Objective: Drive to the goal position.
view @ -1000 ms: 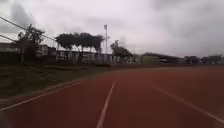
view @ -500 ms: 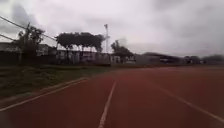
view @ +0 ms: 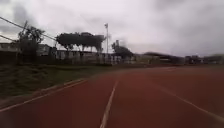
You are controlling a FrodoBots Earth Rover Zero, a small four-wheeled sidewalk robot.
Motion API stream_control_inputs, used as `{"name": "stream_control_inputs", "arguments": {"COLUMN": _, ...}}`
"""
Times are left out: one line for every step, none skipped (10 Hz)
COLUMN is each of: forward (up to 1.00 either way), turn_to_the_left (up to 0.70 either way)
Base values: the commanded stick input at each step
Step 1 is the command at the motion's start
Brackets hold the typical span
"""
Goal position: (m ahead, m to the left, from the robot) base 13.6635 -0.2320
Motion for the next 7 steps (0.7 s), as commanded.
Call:
{"name": "stream_control_inputs", "arguments": {"forward": 0.5, "turn_to_the_left": 0.0}}
{"name": "stream_control_inputs", "arguments": {"forward": 0.5, "turn_to_the_left": 0.0}}
{"name": "stream_control_inputs", "arguments": {"forward": 0.5, "turn_to_the_left": 0.0}}
{"name": "stream_control_inputs", "arguments": {"forward": 0.5, "turn_to_the_left": 0.0}}
{"name": "stream_control_inputs", "arguments": {"forward": 0.5, "turn_to_the_left": 0.0}}
{"name": "stream_control_inputs", "arguments": {"forward": 0.5, "turn_to_the_left": 0.0}}
{"name": "stream_control_inputs", "arguments": {"forward": 0.5, "turn_to_the_left": 0.0}}
